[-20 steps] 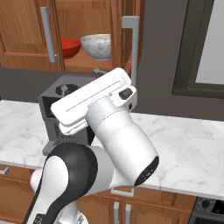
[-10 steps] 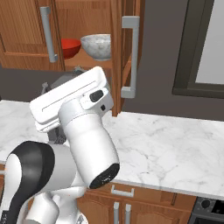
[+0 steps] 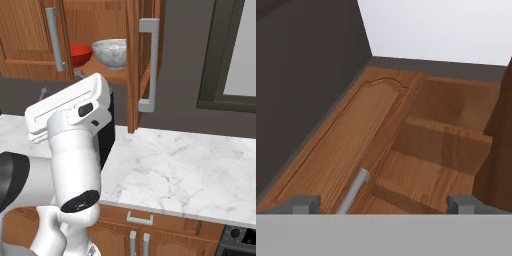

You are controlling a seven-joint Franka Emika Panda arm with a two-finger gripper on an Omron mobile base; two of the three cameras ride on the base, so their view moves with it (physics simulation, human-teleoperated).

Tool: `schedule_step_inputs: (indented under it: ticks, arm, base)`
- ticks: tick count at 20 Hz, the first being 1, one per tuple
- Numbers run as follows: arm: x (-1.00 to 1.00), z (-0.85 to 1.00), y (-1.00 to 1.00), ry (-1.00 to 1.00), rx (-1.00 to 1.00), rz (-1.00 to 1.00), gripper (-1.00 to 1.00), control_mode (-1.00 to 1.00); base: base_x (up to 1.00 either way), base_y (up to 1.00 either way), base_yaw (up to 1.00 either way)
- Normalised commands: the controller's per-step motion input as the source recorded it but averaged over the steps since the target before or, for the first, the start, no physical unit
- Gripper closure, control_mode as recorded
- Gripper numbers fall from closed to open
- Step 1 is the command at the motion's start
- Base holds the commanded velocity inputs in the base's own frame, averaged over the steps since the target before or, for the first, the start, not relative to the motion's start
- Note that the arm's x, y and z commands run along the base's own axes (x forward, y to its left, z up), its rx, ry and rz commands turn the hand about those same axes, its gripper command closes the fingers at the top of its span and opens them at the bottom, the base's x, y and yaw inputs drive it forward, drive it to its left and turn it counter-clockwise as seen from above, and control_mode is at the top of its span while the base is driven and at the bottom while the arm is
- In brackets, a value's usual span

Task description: Move the bowls from the cabinet to the plates on the dining table.

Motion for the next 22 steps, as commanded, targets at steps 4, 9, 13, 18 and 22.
schedule_step_inputs:
  ticks: [4,9,13,18,22]
  arm:
    - [0.05,-0.09,0.35,-0.01,0.05,-0.09,-1.00,-1.00]
    - [0.03,-0.03,0.43,-0.05,0.02,-0.08,-1.00,-1.00]
    - [0.00,-0.10,0.47,-0.08,0.06,-0.05,-1.00,-1.00]
    - [0.00,-0.19,0.40,-0.05,0.11,-0.06,-1.00,-1.00]
    - [0.04,-0.22,0.31,-0.04,0.13,-0.08,-1.00,-1.00]
  base:
    - [0.00,0.00,0.00]
    - [0.00,0.00,0.00]
    - [0.00,0.00,0.00]
    - [0.00,0.00,0.00]
    - [0.00,0.00,0.00]
